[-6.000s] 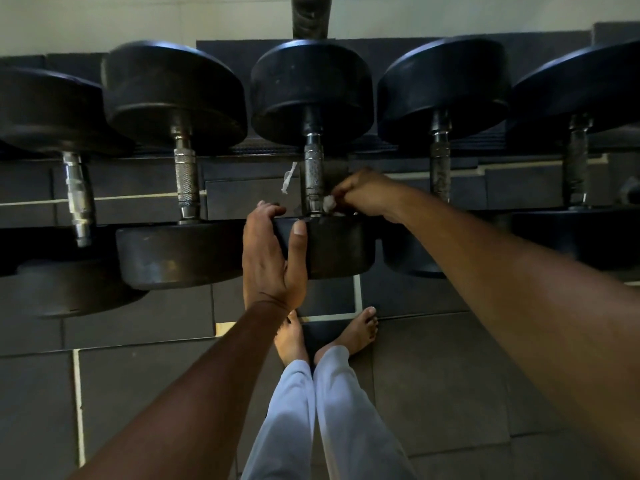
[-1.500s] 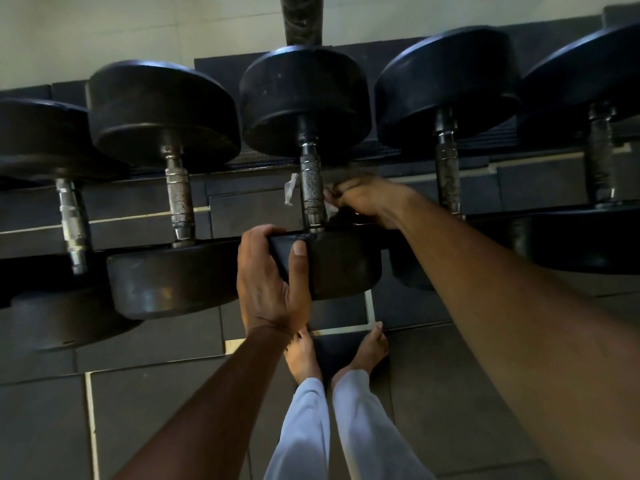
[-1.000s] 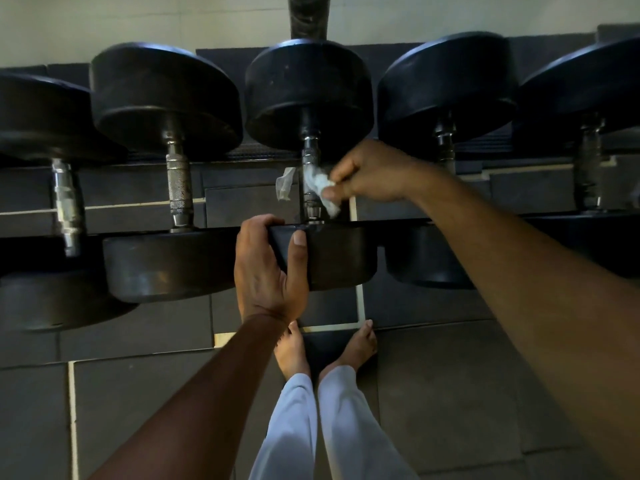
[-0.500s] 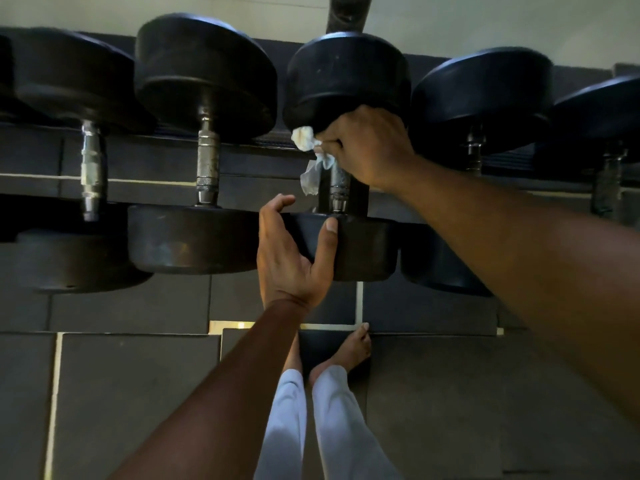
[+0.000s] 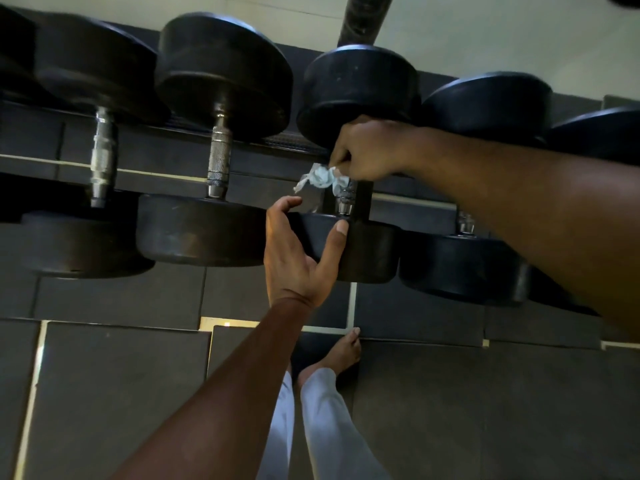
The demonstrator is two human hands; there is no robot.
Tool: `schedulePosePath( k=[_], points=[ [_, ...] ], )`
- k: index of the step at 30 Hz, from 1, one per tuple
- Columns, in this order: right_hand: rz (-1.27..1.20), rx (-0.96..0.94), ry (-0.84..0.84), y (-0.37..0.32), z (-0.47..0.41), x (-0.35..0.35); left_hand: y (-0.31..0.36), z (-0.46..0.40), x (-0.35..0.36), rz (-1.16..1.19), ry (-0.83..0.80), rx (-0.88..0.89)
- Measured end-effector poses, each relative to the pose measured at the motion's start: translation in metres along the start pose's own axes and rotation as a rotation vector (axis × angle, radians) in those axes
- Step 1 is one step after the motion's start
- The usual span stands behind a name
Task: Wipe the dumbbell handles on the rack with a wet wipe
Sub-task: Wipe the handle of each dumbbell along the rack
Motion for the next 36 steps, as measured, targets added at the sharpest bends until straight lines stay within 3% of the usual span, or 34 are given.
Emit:
schedulePosePath(
  k=[7, 13, 18, 26, 31, 36],
  points=[
    [-0.086, -0.037, 0.042, 0.001, -0.006, 0.008, -0.003, 0.000, 0.001, -0.020, 0.014, 0.014],
    [0.108, -0.119, -0.032, 0.003, -0.001, 0.006, -0.007, -0.001, 0.001, -0.005, 0.014, 0.014],
    [0.028, -0.075, -0.135, 0.005, 0.006, -0.002, -0.009, 0.000, 0.002, -0.011, 0.003, 0.019],
    [-0.068, 0.043, 0.140, -0.002, -0.006, 0.015, -0.008, 0.000, 0.002, -0.035, 0.005, 0.039],
    [0.130, 0.101, 0.173, -0.008, -0.011, 0.021, -0.010, 0.000, 0.002, -0.059, 0.022, 0.030],
    [0.166, 0.140, 0.081, -0.013, -0.016, 0.016, -0.011, 0.000, 0.003, -0.034, 0.023, 0.025]
  ],
)
Point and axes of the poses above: each hand's wrist, its own z-axis away from the middle knuckle, its own x-axis out of the palm, y = z × x, the point moved 1 cm from there along -z, towards the middle knuckle, and after that the axes turned 1 degree about -x, right-handed, at the moved point
